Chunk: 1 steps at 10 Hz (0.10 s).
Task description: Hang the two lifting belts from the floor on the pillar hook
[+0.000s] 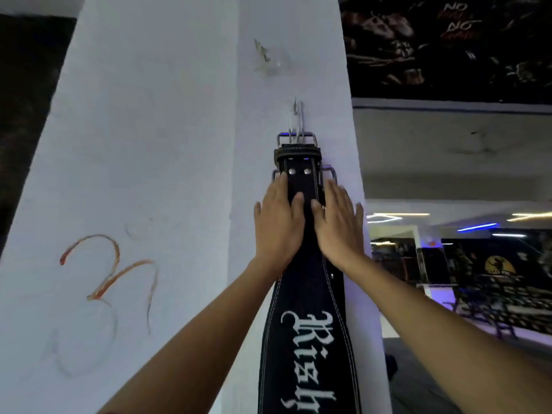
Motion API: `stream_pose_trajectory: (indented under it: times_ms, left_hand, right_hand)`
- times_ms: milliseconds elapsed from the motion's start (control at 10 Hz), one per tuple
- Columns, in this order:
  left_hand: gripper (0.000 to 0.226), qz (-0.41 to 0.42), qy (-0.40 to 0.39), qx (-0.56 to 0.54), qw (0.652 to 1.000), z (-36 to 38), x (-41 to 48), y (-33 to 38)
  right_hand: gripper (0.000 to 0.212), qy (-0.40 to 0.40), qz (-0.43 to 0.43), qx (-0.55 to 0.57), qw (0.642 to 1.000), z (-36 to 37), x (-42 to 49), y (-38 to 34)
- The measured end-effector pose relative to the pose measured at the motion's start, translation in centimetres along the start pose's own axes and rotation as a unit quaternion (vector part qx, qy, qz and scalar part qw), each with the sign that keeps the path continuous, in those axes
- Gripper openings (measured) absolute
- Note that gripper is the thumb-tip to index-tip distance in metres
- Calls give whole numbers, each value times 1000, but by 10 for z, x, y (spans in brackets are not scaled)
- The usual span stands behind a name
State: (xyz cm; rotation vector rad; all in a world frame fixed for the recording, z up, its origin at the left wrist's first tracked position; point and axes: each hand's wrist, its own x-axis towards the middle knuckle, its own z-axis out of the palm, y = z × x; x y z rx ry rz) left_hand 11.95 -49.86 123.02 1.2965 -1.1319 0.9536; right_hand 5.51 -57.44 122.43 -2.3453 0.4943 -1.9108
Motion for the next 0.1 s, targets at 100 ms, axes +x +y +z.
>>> stream_pose_trajectory:
  times_ms: [100]
  left_hand:
    - [60,1,-6,165,986,-17,-41,16]
  right_hand:
    - [54,3,-12,-29,1000,-29,-42,7]
